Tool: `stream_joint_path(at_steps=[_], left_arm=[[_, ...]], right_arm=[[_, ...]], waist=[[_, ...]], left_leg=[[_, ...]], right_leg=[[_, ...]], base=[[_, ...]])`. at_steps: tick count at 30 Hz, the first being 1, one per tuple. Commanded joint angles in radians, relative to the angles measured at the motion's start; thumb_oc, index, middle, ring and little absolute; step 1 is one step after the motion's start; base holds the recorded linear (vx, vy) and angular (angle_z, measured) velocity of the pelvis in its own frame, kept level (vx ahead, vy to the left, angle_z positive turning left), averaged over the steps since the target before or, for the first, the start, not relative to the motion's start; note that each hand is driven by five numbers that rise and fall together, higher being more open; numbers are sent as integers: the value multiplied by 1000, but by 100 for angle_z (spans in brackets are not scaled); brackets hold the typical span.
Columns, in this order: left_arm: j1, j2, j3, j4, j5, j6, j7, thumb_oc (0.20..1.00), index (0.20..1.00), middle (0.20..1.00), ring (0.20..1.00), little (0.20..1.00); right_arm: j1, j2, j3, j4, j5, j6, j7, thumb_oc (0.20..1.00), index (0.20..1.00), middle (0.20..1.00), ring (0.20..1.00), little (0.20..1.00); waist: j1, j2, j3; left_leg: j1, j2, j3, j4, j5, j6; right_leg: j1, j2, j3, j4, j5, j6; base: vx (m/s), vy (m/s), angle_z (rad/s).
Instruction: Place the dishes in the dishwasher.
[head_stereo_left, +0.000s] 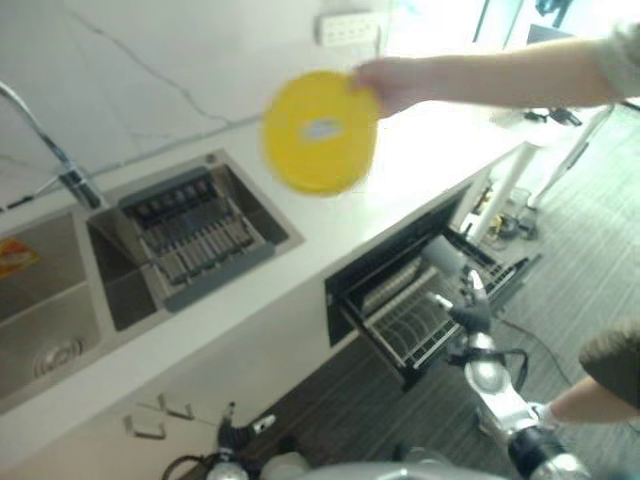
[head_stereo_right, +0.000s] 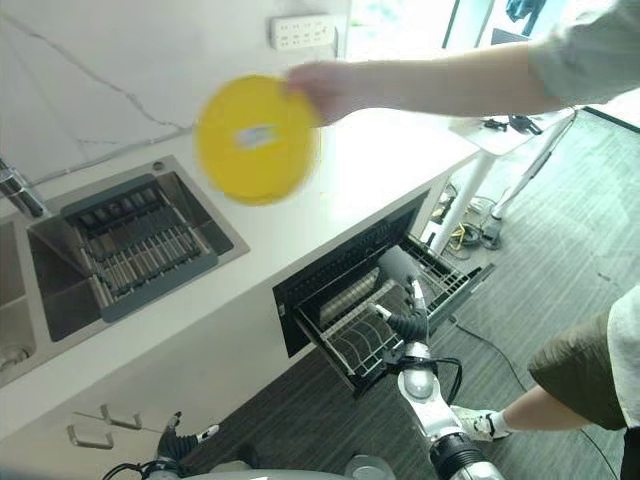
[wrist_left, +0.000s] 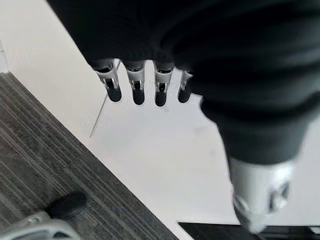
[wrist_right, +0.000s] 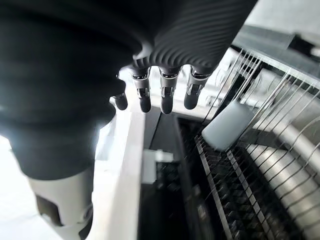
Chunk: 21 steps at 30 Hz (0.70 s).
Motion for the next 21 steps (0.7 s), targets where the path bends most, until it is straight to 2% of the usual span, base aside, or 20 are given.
stream_joint_path(at_steps=[1, 6, 8, 10, 13, 17, 21], left_arm=[[-45, -5, 25, -2, 40, 4, -16, 1000, 1000, 1000, 1000, 1000], [-43, -11, 46, -10, 3, 19, -34, 1000, 1000, 1000, 1000, 1000], [-39, -7, 59, -11, 30, 78, -53, 1000, 1000, 1000, 1000, 1000], [-36, -7, 53, 1, 44, 121, -65, 1000, 1000, 1000, 1000, 1000], [-28, -11, 59, 9, 17, 162, -179, 1000, 1000, 1000, 1000, 1000], [-16, -10, 61, 16, -44, 213, -339, 1000, 1000, 1000, 1000, 1000], [-11, -9, 79, 34, -78, 246, -402, 1000, 1000, 1000, 1000, 1000]], right_arm=[[-89, -43, -20, -132, 93, -95, 136, 1000, 1000, 1000, 1000, 1000], [-3, -71, -78, -232, 139, -61, 212, 1000, 1000, 1000, 1000, 1000], [33, -90, -96, -281, 168, -24, 302, 1000, 1000, 1000, 1000, 1000], [43, -97, -98, -295, 192, -5, 331, 1000, 1000, 1000, 1000, 1000], [45, -103, -93, -305, 180, 4, 344, 1000, 1000, 1000, 1000, 1000], [46, -120, -104, -347, 176, 57, 354, 1000, 1000, 1000, 1000, 1000], [52, -132, -105, -389, 193, 102, 393, 1000, 1000, 1000, 1000, 1000]], waist=[[-9, 13, 62], [-42, 12, 45], [-51, 12, 34], [-52, 11, 26], [-44, 12, 18], [-32, 20, 6], [-23, 24, -7]], left_leg=[[12, -19, -11, 34, -134, 34], [30, -21, 11, 12, -137, 29], [28, -21, 15, 15, -140, 29], [31, -24, 12, 14, -142, 30], [33, -25, 7, 9, -142, 29], [29, -28, -4, 3, -141, 28], [25, -32, -9, -1, -144, 29]], right_leg=[[-12, -3, -8, 89, -119, -1], [-3, -10, -1, 30, -87, 15], [-2, -7, -4, 29, -88, 13], [4, -6, -9, 22, -88, 13], [14, -9, -24, 13, -88, 14], [20, -16, -51, 3, -87, 16], [25, -22, -74, -8, -85, 18]], base=[[-29, -16, -25], [-28, -1, -19], [-15, 8, -11], [0, 0, 0], [40, -1, 5], [42, 6, 13], [67, -7, 15]])
